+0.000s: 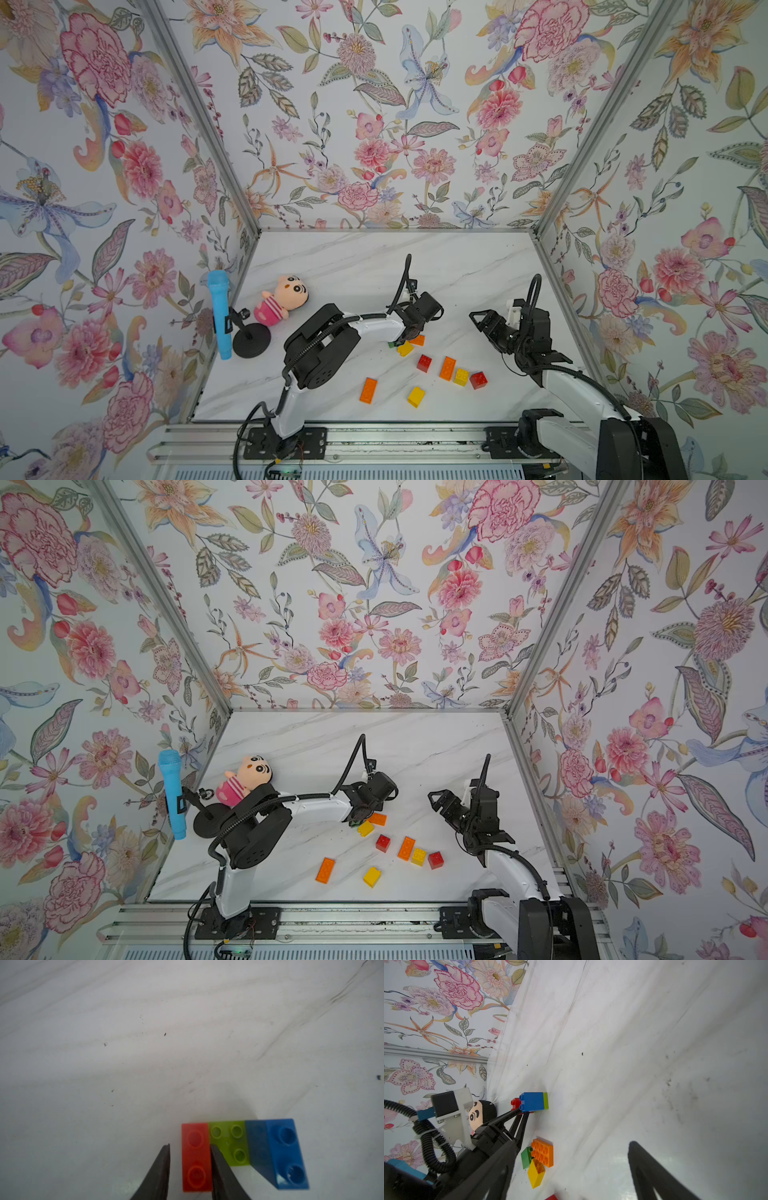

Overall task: Assemble the letter p with lego
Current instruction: Assemble the lego brick with the lego brick, then pick up the lego brick from the center of the board.

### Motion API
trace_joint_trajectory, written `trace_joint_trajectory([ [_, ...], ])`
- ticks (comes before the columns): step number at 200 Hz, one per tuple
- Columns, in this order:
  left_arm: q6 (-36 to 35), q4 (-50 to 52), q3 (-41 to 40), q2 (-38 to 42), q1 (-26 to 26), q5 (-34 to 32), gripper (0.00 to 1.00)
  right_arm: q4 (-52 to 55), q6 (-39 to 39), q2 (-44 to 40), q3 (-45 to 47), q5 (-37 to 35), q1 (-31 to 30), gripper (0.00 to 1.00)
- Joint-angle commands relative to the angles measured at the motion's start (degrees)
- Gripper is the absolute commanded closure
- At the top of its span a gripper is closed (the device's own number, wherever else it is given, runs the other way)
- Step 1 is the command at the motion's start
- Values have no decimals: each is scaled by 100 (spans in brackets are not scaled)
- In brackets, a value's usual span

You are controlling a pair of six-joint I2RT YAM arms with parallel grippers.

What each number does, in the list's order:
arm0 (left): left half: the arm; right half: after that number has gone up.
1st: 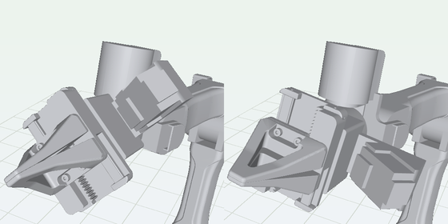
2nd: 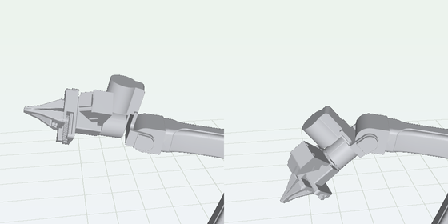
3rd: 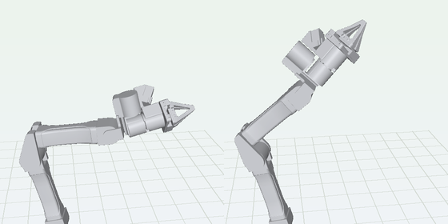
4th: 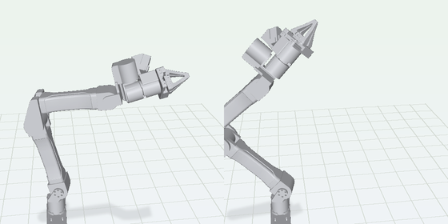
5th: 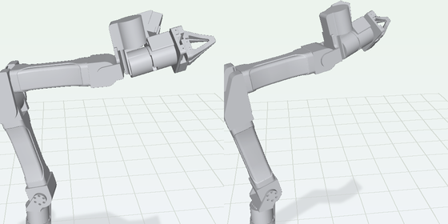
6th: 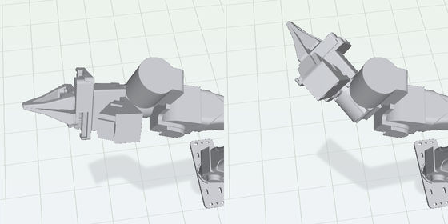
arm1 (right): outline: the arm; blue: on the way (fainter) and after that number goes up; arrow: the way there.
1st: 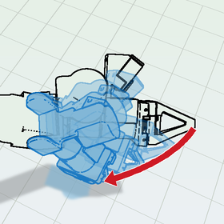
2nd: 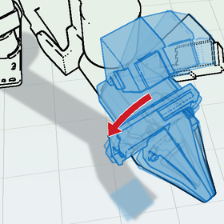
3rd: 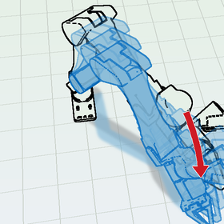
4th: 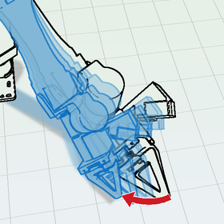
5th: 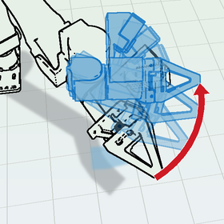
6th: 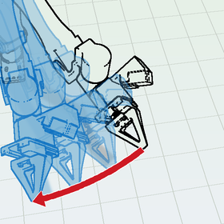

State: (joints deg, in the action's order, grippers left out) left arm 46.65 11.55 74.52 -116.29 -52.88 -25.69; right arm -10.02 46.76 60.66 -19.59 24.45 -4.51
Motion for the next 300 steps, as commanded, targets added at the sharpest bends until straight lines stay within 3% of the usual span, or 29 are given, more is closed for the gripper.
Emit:
trace_joint_trajectory([
  [1, -60, 220, -13, 335, -42, 12, 61, 110, -256, 93, -252, -106, -50, 13],
  [55, -135, 129, -527, 1211, -130, 307, 52, 966, -1346, 301, -979, -65, -173, 14],
  [85, -78, -346, -1647, 2344, -130, 215, 45, 2186, -1775, 195, -1434, -957, -883, 14],
  [134, -136, -1167, -3712, 4481, 68, -717, 35, 3450, -1039, 77, -1553, -2008, -2448, 21],
  [175, -123, -1931, -4939, 5686, 462, -641, 32, 3709, -317, 515, -1662, -2505, -3228, 29],
  [231, -404, -2435, -5430, 6055, 521, -506, 27, 3674, 340, 1294, -1824, -2920, -3859, 33],
  [300, -446, -2628, -5593, 6007, 594, -372, 25, 3709, 527, 1976, -2033, -3177, -4239, 42],
])
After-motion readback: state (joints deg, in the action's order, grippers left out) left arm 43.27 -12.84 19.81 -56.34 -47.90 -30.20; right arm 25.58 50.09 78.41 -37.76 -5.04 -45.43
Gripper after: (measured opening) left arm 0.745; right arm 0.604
